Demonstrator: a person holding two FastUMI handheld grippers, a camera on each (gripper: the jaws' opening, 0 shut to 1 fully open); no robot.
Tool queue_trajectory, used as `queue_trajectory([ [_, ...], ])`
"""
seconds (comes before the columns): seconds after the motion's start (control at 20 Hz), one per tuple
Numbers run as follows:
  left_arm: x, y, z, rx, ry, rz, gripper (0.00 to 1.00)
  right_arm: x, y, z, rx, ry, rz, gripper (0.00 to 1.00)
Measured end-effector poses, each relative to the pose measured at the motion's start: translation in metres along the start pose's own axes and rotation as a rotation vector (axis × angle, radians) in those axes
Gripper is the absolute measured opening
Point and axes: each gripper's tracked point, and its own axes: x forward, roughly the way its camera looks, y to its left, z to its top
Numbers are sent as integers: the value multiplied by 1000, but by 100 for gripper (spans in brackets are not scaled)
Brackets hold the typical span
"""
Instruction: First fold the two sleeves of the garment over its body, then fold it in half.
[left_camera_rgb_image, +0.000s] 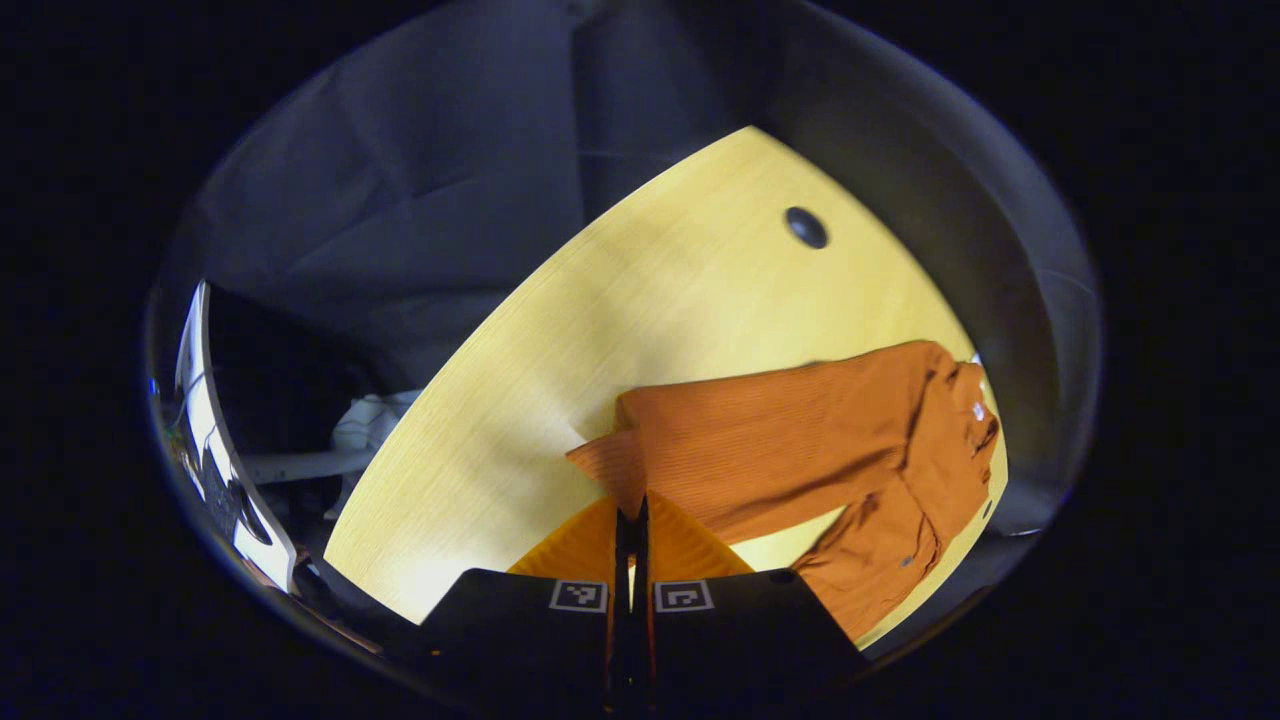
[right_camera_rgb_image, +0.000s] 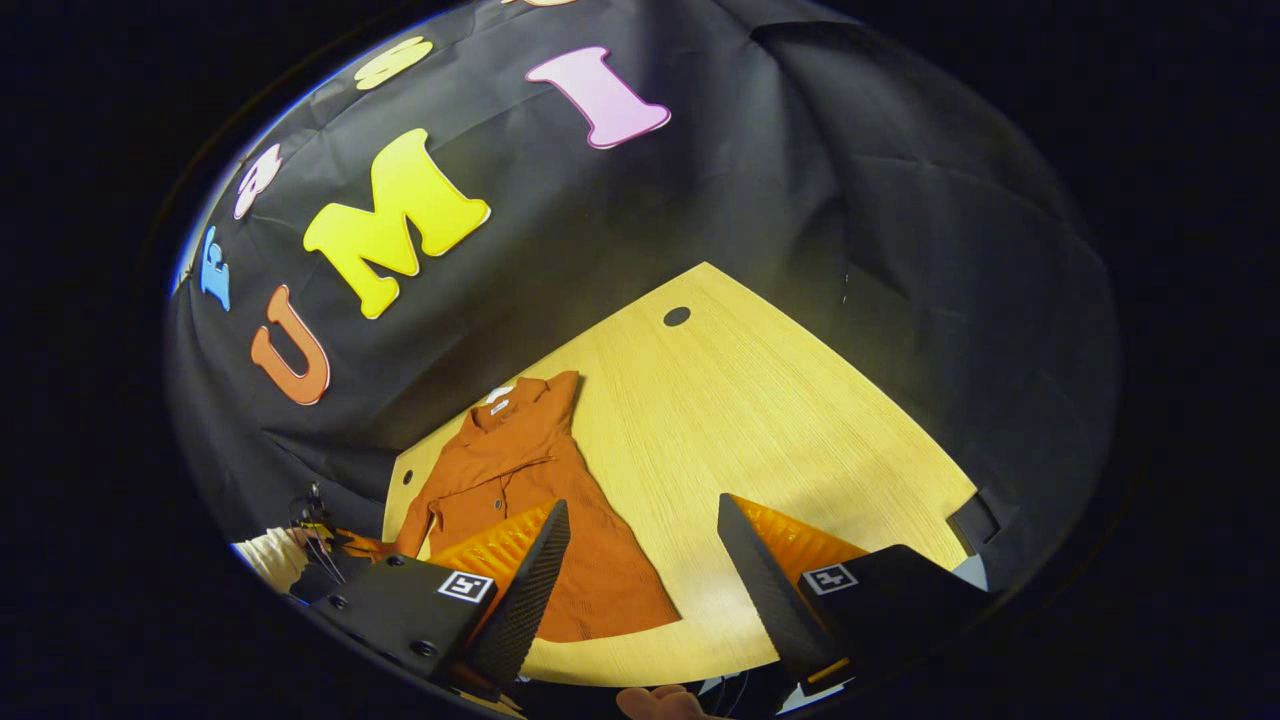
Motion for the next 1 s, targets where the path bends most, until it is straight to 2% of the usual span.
queue_trajectory([
  [0.05,-6,-27,8,35,-35,-23,4,2,-3,2,-6,1,2,90],
  [0.4,-67,-262,30,286,-212,-197,3,8,-32,13,33,-28,6,90],
  [0.45,-76,-314,26,342,-229,-238,3,9,-43,12,51,-30,0,90],
  [0.6,-87,-416,3,492,-246,-298,3,11,-64,11,90,-31,-17,90],
  [0.65,-89,-447,-9,533,-242,-322,3,11,-72,8,93,-29,-28,96],
  [0.85,-98,-564,-61,590,-193,-436,3,13,-96,-4,78,-2,-61,96],
  [1.0,-100,-622,-84,634,-154,-452,3,16,-101,-10,73,16,-66,96],
])
